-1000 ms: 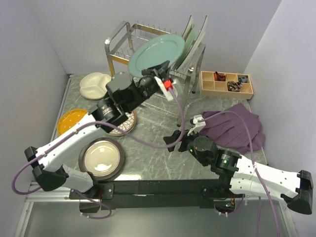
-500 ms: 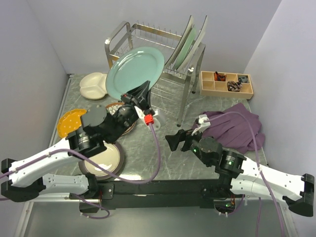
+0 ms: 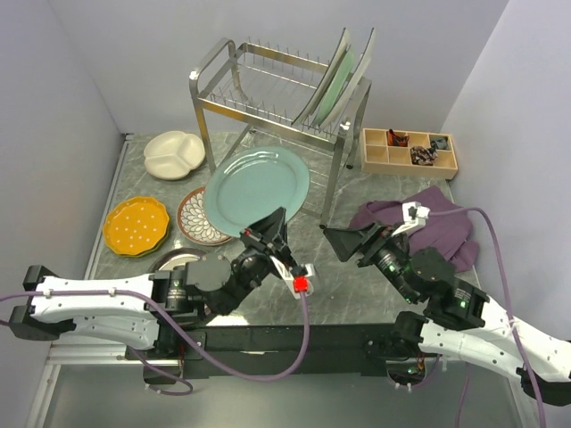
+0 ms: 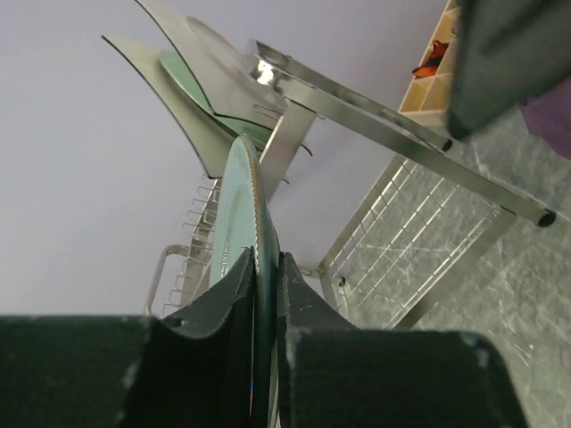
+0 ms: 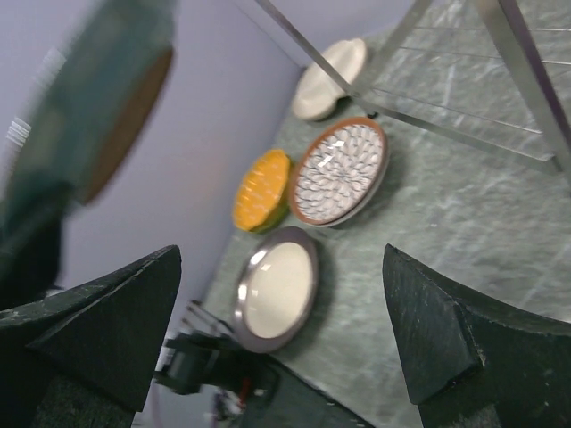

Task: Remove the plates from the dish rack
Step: Place the plate at the center of the board.

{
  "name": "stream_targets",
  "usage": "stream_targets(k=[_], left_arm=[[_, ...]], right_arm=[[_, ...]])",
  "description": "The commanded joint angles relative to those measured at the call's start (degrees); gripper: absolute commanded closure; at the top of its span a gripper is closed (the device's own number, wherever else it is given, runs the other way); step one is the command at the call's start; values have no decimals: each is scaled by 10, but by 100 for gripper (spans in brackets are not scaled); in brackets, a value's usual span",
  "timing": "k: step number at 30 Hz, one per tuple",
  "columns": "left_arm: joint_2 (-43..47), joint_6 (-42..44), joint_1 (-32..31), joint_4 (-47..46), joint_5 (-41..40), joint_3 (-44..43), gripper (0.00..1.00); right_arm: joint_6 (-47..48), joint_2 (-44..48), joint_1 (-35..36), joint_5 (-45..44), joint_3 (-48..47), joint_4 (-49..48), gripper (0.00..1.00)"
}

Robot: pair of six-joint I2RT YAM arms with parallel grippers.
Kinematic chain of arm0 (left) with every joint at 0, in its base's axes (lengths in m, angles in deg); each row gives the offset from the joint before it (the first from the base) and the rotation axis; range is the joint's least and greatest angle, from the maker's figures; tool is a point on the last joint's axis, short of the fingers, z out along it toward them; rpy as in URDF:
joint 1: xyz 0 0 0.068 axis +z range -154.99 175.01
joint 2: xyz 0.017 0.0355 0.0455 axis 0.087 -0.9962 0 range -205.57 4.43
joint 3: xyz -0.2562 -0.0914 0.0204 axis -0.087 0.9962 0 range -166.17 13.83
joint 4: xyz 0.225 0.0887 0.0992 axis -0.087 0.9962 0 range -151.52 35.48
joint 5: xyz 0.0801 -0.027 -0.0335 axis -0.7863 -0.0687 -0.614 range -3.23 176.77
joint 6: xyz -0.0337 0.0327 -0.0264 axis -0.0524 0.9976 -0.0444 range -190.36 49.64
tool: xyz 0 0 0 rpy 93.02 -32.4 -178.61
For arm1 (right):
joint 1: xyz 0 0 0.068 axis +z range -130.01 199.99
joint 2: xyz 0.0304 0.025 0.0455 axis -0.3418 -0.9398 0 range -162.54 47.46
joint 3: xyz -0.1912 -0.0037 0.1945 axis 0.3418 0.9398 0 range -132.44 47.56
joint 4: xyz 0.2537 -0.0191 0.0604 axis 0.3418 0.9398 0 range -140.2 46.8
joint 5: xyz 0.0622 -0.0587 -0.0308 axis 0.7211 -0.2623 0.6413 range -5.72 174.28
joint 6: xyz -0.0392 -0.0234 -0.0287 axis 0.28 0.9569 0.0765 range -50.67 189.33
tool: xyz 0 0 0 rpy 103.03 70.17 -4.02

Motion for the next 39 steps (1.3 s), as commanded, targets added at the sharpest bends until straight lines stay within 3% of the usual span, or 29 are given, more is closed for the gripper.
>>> stream_targets(k=[1,7,18,25,31,39], left_arm=[[24,55,-35,-108,-68,19,99],[33,41,-54,-136,-74,67,99],[-4,35,-114,-211,-111,154,99],[-47,51,-154,-298,-152,196,99],[-66,78,-167,-376,-139,222,99],[-99,98,-173,-403,-139,239,99]], right_arm=[[-73,13,-4,7,-35,17,1],[-109,16,-4,11,-52,4,1],[-88,-29,-12,35,-72,-7,1],[-94,-60,-79,149,-57,-22,1],[-103,-90,-142,239,-37,-31,2],[-111,-142,-150,332,9,-91,11]])
